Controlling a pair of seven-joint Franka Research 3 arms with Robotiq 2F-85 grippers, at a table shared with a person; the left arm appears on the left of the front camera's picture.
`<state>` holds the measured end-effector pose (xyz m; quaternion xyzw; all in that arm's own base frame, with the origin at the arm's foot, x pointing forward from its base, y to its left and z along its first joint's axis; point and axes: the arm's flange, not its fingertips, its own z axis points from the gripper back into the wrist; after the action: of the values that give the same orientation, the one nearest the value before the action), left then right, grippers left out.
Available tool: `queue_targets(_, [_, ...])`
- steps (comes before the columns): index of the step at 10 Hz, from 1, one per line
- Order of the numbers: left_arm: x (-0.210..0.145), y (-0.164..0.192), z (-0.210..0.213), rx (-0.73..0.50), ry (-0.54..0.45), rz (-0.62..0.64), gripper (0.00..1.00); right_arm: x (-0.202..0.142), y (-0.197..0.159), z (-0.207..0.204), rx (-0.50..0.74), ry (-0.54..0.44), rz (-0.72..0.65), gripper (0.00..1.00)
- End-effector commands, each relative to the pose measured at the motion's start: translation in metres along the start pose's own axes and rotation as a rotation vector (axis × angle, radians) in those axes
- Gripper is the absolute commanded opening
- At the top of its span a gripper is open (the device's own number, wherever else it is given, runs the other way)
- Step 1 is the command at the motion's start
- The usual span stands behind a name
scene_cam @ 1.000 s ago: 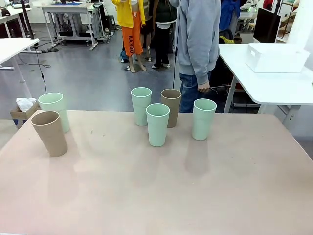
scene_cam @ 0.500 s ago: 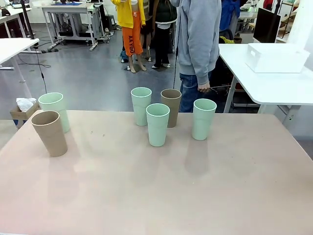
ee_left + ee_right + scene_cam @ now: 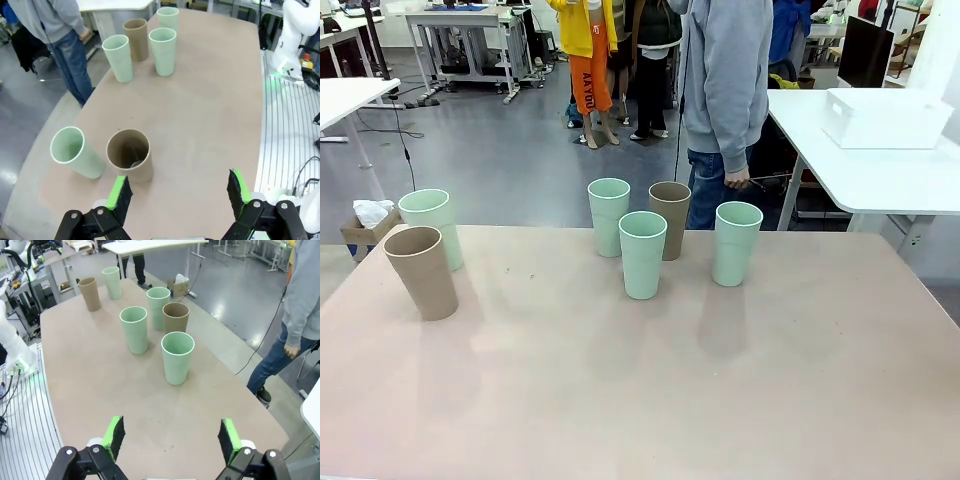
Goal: Stack the cups and store them in the basket.
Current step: Pick up two Reusable plastic cups , one in each hand.
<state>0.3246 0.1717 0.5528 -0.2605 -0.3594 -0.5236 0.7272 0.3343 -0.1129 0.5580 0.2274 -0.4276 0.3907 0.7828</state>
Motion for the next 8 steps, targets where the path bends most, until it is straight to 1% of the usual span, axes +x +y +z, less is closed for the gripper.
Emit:
queue_targets(1, [-0.0006,0.0012,0.0018,-0.009,-0.005,-0.017,1.00,0.0003,-0.0020,0.0012,-0.001,-0.015,0.017,1.00])
queue_targets(8, [-0.0006,0.0012,0.0018,-0.009,-0.005,-0.017,1.00,0.0003,-0.0020,0.0012,-0.001,-0.015,0.017,1.00])
